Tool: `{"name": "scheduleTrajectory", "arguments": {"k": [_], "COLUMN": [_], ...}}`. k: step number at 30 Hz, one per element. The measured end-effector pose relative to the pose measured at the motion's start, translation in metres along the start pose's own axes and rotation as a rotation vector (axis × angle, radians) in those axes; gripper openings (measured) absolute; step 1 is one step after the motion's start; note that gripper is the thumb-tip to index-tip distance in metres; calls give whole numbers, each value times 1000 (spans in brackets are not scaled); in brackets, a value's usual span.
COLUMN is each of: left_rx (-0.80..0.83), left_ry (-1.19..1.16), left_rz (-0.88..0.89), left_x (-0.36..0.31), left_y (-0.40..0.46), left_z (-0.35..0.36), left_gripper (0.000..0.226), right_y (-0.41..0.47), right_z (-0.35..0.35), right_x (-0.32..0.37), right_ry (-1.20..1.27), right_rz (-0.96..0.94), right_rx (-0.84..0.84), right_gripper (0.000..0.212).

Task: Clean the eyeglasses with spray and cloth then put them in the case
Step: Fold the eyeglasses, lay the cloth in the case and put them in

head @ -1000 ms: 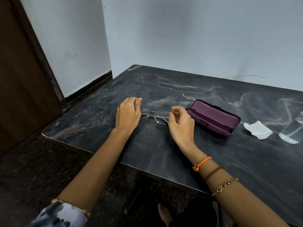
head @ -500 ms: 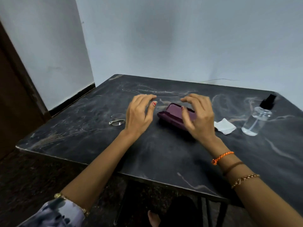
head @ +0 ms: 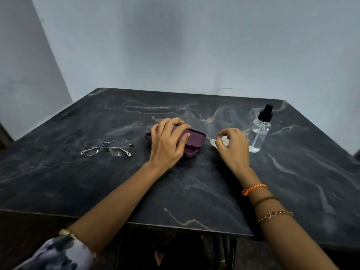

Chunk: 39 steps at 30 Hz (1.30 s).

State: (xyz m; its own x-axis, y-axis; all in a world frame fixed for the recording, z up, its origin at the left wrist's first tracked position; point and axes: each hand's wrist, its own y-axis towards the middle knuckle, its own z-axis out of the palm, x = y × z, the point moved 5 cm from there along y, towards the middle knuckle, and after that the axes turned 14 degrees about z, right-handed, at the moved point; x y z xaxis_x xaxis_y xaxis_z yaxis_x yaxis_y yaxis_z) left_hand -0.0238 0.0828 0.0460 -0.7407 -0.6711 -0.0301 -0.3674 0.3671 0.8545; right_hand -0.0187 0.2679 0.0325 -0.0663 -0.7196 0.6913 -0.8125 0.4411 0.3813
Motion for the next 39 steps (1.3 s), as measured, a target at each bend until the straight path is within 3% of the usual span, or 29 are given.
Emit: {"name": "scheduleTrajectory", "arguments": {"k": [4, 14, 20, 30, 35, 39], "left_rx": [38, 83, -22, -161, -89, -109], "left_ry": [-12, -167, -248, -492, -808, -774], "left_rz": [23, -12, 1, -33, -166, -350], "left_x": [-3, -2, -2, -4, -1, 16], "left_y": [0, 0, 0, 1, 3, -3], "left_z": [2, 7, 3, -8, -1, 1], "left_gripper": [30, 12, 21, 26, 41, 44], "right_y": [2, 3, 3, -4, -20, -27], "right_z": [9, 3, -10, -3, 15, 32], "right_x": [-12, -8, -7, 10, 56, 72], "right_ry": [-174, -172, 129, 1178, 1148, 1126], "right_rz": [64, 44, 96, 587, 523, 508], "right_rx": [152, 35, -57, 376, 601, 650], "right_gripper": [29, 20, 21, 21, 20, 17]}}
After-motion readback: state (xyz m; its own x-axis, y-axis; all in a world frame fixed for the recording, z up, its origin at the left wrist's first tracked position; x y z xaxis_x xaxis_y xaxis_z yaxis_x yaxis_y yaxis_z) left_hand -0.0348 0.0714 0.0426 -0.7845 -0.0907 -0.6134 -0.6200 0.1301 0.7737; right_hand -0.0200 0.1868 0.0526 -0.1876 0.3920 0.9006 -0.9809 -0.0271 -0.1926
